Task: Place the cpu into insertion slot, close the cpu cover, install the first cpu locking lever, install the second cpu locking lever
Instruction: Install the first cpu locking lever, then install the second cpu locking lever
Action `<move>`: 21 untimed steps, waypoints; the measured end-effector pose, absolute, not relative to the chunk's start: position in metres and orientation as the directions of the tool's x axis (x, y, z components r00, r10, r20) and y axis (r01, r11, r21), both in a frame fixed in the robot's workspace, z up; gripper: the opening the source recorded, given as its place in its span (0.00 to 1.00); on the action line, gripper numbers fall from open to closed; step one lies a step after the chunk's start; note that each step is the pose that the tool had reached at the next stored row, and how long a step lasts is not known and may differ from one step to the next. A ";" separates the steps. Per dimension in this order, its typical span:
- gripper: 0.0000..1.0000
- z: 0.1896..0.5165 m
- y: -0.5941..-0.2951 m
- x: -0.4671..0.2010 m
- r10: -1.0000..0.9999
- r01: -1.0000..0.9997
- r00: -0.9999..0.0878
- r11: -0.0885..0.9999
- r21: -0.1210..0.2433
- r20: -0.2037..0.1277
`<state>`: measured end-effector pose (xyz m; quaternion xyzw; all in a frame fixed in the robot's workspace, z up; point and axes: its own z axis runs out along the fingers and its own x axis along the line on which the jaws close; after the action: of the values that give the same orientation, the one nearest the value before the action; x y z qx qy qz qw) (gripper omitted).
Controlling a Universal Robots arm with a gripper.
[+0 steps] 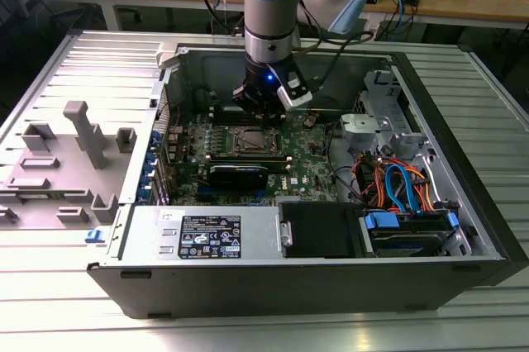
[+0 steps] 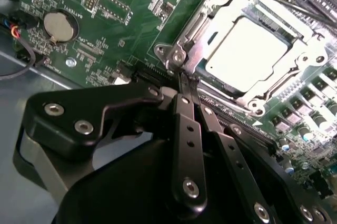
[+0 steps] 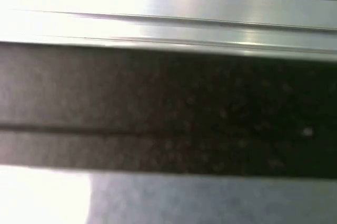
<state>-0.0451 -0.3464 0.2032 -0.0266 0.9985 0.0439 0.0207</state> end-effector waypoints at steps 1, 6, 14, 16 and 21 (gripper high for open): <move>0.11 0.204 -0.346 -0.045 -0.051 -0.055 -0.998 0.995 0.089 -0.044; 0.11 0.208 -0.346 -0.045 -0.051 -0.055 -0.998 0.994 0.089 -0.044; 0.11 0.209 -0.348 -0.045 -0.051 -0.055 -0.998 0.995 0.089 -0.043; 0.11 0.209 -0.348 -0.045 -0.051 -0.055 -0.998 0.995 0.089 -0.043; 0.11 0.209 -0.349 -0.045 -0.051 -0.055 -0.998 0.995 0.088 -0.043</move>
<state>-0.0450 -0.3492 0.2085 -0.0266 0.9984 0.0449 0.0206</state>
